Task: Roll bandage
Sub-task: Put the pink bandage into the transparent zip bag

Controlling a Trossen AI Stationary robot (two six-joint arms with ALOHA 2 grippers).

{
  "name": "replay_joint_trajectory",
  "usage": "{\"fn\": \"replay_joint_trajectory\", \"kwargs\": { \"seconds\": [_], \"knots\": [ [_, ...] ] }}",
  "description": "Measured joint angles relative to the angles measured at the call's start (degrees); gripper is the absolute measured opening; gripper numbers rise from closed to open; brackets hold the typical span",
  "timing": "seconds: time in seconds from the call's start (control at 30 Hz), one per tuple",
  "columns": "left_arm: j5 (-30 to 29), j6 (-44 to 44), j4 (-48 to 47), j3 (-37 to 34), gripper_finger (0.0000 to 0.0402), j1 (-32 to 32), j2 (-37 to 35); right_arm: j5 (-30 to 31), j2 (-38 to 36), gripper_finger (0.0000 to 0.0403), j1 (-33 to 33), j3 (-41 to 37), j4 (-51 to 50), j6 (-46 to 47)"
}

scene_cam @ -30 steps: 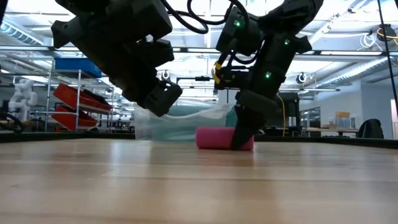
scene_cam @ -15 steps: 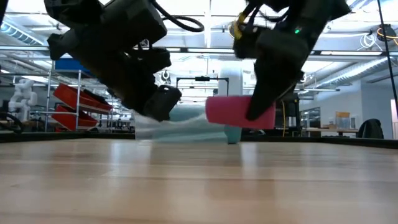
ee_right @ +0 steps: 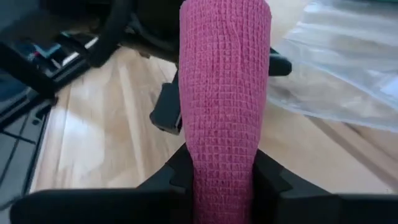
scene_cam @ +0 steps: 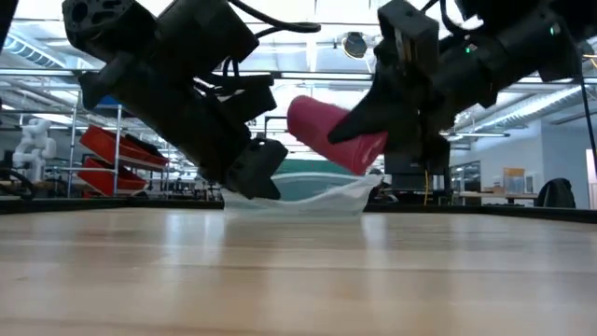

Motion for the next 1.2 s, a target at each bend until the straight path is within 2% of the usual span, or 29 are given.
{"fn": "replay_joint_trajectory", "kwargs": {
  "seconds": [0.4,0.57,0.9,1.07,1.2],
  "knots": [
    [0.0,0.5,4.6,0.2,0.0000,-0.3,-0.1,2.3,8.0,0.0078,-2.2,-0.7,1.6,8.7],
    [0.0,4.7,5.7,0.2,0.0000,-0.8,-0.1,3.2,8.3,0.0079,-2.4,-0.7,1.4,10.7],
    [-0.5,16.9,15.6,0.2,0.0000,-3.6,-0.1,2.4,8.3,0.0080,-2.3,-0.7,1.2,12.6],
    [3.4,17.8,12.8,0.6,0.0000,-4.0,-0.1,4.3,8.3,0.0080,-2.3,-0.7,2.1,12.8],
    [3.8,15.3,9.0,0.6,0.0000,-3.7,-0.1,4.3,8.3,0.0081,-2.3,-0.6,1.5,14.2]
  ]
}}
